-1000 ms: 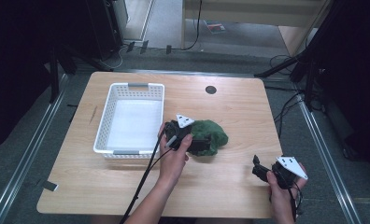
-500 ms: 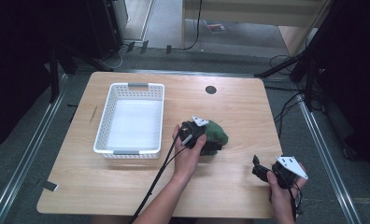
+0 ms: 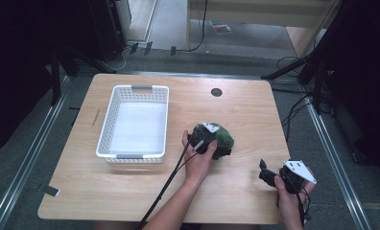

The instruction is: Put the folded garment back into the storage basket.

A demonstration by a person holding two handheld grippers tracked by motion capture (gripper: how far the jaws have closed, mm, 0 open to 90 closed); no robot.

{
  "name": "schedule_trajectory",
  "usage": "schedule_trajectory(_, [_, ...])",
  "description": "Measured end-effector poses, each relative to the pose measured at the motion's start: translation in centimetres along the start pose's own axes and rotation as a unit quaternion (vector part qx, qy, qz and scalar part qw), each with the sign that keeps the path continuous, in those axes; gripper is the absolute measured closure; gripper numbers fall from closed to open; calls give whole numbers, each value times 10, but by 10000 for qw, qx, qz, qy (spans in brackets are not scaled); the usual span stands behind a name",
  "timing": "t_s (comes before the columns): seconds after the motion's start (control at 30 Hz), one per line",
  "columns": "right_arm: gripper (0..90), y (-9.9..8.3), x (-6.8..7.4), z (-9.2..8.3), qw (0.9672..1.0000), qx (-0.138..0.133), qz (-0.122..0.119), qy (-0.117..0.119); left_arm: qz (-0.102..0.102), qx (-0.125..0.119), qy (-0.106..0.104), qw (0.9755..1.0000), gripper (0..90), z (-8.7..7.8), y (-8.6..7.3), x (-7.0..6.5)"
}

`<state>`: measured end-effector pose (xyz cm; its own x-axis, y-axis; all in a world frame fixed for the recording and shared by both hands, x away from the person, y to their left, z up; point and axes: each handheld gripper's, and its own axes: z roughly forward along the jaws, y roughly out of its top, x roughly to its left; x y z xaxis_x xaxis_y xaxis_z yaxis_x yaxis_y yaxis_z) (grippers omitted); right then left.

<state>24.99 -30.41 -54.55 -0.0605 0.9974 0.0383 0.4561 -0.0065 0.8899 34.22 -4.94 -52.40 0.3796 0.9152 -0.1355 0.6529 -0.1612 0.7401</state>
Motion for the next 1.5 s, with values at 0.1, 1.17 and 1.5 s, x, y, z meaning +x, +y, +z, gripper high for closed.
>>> schedule_trajectory(0.1, [6,0,0,0,10000,5,4,2,-18,-30,88,10000,0,0,-1,-1])
schedule_trajectory(1.17, [6,0,0,1,10000,34,1,49,62,430,528,9977,5,16,-17,-2])
schedule_trajectory(1.5, [6,0,-1,1,10000,41,19,69,-29,255,432,9987,217,8,-12,1])
